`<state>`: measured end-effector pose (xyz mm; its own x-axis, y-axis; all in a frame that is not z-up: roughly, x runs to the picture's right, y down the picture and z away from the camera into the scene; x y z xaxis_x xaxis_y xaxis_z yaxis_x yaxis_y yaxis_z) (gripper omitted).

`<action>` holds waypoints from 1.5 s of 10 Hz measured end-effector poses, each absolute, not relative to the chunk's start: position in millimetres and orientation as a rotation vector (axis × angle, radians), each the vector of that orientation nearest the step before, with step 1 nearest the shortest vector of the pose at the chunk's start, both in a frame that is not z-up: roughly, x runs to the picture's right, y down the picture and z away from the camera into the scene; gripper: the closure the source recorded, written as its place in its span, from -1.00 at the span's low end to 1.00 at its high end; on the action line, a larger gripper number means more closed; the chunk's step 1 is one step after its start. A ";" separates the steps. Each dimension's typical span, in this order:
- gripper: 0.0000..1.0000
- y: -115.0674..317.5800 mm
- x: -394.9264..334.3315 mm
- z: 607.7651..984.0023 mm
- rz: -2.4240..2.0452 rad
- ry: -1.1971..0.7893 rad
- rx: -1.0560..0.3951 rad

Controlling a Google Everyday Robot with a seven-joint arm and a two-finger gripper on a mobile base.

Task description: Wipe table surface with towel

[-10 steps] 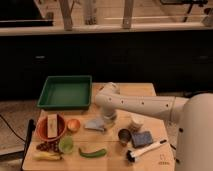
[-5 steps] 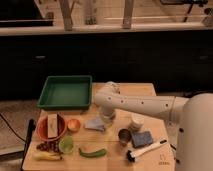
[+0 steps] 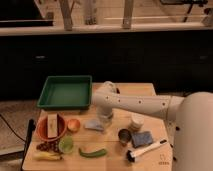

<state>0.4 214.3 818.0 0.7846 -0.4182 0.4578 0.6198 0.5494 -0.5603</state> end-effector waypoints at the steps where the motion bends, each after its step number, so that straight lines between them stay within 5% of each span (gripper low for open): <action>1: -0.60 215.3 -2.8 819.2 -0.634 -0.291 -0.773; 9: -0.57 230.0 -20.9 839.2 -0.647 -0.339 -0.748; 15: 0.58 224.9 -19.0 843.3 -0.635 -0.325 -0.755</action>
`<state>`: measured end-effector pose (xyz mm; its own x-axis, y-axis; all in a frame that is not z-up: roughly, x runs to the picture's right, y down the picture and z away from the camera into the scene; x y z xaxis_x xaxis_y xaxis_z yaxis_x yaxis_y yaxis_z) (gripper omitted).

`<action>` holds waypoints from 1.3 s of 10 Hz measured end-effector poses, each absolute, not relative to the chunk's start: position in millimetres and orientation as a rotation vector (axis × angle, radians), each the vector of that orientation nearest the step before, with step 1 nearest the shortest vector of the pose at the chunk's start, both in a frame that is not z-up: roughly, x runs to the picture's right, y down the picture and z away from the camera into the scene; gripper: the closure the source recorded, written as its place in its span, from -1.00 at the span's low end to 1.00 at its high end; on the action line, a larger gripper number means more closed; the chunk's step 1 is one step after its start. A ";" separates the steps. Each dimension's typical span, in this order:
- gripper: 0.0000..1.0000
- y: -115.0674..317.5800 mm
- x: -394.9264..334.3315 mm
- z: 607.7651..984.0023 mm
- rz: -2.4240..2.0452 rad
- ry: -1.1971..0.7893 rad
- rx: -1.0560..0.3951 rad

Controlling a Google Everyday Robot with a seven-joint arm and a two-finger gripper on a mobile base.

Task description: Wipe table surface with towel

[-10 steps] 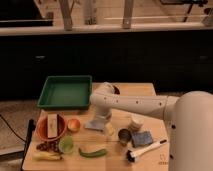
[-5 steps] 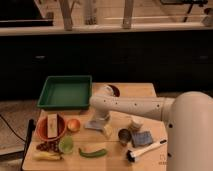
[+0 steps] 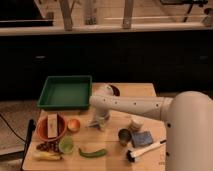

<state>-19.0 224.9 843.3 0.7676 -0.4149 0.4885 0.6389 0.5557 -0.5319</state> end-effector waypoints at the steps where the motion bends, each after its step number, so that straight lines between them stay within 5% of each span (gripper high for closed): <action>1: 0.77 223.9 -17.3 842.5 -0.633 -0.320 -0.757; 3: 0.99 224.7 -16.4 842.7 -0.634 -0.318 -0.759; 13: 1.00 208.2 16.7 838.7 -0.568 -0.224 -0.747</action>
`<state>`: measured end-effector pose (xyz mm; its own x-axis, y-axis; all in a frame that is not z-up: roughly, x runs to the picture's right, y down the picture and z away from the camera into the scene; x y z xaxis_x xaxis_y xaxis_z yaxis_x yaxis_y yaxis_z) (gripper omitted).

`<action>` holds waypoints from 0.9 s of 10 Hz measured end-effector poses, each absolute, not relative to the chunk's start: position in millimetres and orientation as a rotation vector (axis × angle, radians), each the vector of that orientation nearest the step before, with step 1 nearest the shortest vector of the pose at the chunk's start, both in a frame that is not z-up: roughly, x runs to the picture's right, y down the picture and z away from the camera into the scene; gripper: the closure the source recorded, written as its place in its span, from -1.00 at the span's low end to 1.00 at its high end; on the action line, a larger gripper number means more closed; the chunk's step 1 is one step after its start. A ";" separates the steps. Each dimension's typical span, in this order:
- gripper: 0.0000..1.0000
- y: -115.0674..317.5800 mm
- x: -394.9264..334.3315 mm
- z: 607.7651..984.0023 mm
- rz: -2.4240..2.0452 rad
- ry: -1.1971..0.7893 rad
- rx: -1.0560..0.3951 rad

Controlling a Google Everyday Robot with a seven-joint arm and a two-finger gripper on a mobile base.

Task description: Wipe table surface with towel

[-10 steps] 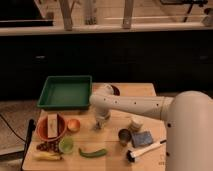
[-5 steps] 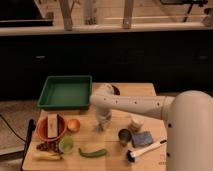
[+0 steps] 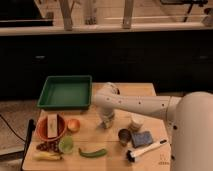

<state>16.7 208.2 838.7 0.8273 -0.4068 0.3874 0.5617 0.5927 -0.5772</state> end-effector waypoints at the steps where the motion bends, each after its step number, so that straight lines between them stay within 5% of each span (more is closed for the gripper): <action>1: 1.00 200.5 17.3 844.2 -0.568 -0.222 -0.738; 9: 1.00 191.6 -43.0 852.8 -0.709 -0.314 -0.720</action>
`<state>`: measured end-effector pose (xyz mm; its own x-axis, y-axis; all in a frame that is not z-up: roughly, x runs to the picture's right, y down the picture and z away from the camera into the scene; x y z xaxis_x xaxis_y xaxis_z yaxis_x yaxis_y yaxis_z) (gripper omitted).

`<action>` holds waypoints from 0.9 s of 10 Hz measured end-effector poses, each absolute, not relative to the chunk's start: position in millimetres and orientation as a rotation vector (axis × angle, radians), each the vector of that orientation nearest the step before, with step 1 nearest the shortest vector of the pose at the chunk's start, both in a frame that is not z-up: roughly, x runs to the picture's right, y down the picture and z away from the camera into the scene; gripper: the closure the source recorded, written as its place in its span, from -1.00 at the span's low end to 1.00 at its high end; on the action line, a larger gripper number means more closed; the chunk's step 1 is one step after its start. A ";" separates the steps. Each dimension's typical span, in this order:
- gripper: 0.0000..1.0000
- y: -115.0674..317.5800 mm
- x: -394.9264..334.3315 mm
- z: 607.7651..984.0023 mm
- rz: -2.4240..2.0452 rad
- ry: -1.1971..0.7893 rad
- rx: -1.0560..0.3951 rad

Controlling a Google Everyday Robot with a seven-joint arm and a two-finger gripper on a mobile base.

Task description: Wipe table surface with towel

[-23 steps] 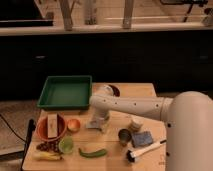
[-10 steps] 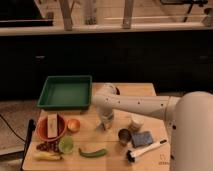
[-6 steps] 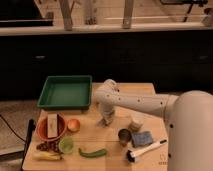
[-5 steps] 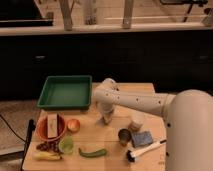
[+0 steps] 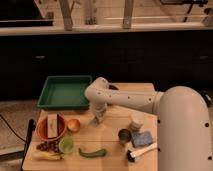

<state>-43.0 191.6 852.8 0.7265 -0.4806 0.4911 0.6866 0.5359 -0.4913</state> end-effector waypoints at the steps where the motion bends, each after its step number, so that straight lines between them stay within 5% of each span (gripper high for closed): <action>1: 1.00 200.0 -54.7 846.0 -0.738 -0.334 -0.720; 9: 1.00 251.3 -35.7 791.7 -0.782 -0.349 -0.743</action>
